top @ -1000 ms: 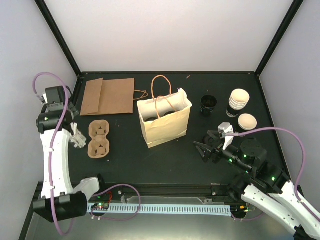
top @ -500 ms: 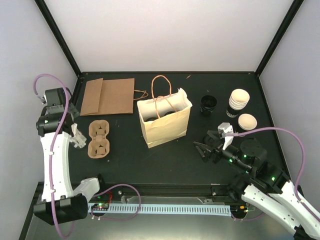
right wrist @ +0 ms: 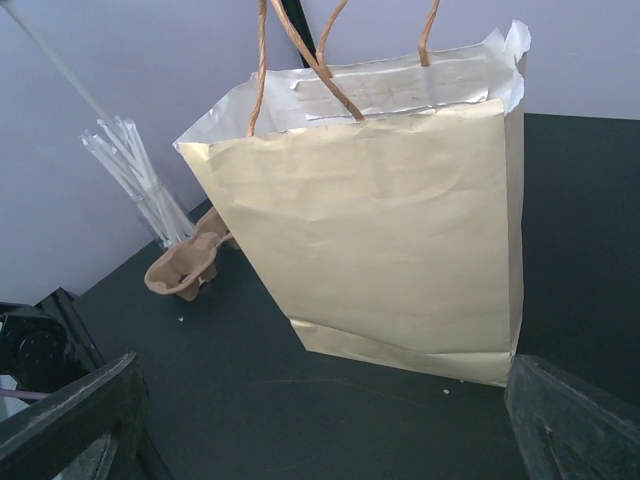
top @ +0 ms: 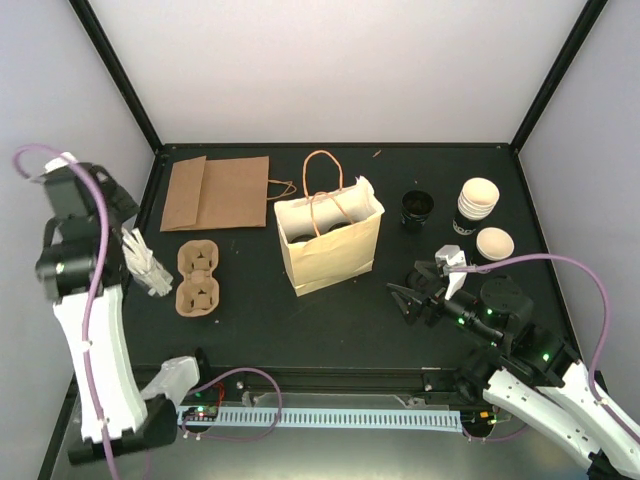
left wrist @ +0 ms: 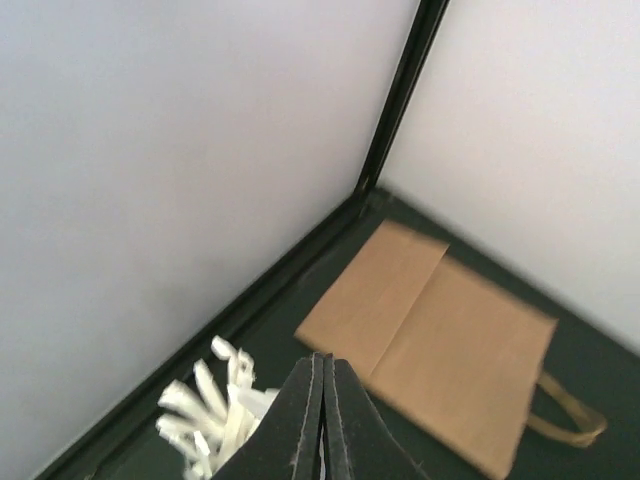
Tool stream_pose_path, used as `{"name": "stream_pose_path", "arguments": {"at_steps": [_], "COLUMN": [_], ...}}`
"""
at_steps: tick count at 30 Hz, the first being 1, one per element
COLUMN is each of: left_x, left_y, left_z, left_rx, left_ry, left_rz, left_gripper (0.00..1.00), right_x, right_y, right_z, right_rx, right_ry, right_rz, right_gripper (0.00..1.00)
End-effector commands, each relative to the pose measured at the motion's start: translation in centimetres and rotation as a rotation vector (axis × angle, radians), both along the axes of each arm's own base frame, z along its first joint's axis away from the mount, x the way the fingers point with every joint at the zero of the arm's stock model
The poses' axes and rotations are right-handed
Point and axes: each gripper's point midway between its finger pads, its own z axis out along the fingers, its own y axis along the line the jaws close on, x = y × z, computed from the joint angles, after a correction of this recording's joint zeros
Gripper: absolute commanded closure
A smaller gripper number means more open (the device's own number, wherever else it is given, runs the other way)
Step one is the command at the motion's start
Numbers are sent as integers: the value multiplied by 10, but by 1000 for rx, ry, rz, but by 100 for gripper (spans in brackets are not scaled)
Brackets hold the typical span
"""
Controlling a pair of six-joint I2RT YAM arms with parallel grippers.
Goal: Pack the takeout coffee
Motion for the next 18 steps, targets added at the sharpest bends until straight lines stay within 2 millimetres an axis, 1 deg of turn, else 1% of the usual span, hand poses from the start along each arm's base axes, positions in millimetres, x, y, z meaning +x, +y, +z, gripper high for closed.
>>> {"name": "stream_pose_path", "arguments": {"at_steps": [1,3,4,8,11,14,16,18], "left_x": [-49,-64,-69,-77,-78,-77,-77,-76], "left_y": [-21,-37,-48,-109,-144,-171,-185,-195], "left_z": [85,112,124,159,173,180,178,171], "left_rx": [29,-14,-51,-215,-330,-432,-481,-510], "left_ry": [-310,-446,-520,-777,-848,-848,-835,-804], "left_rz": [-46,-97,-146,-465,-676,-855,-952,-1025], "left_gripper": [98,98,98,98,98,99,98,98], "right_x": [0,1,2,3,4,3,4,5], "right_y": [3,2,2,2,1,0,-1,-1], "right_z": [3,2,2,0,0,0,0,0], "right_rx": [6,-2,-6,-12,-14,-10,-11,-12], "right_ry": [-13,-7,-8,-4,1,2,1,1], "right_rz": [11,6,2,-5,-11,-16,-22,-25], "right_gripper": [0,0,0,0,0,0,0,0]}}
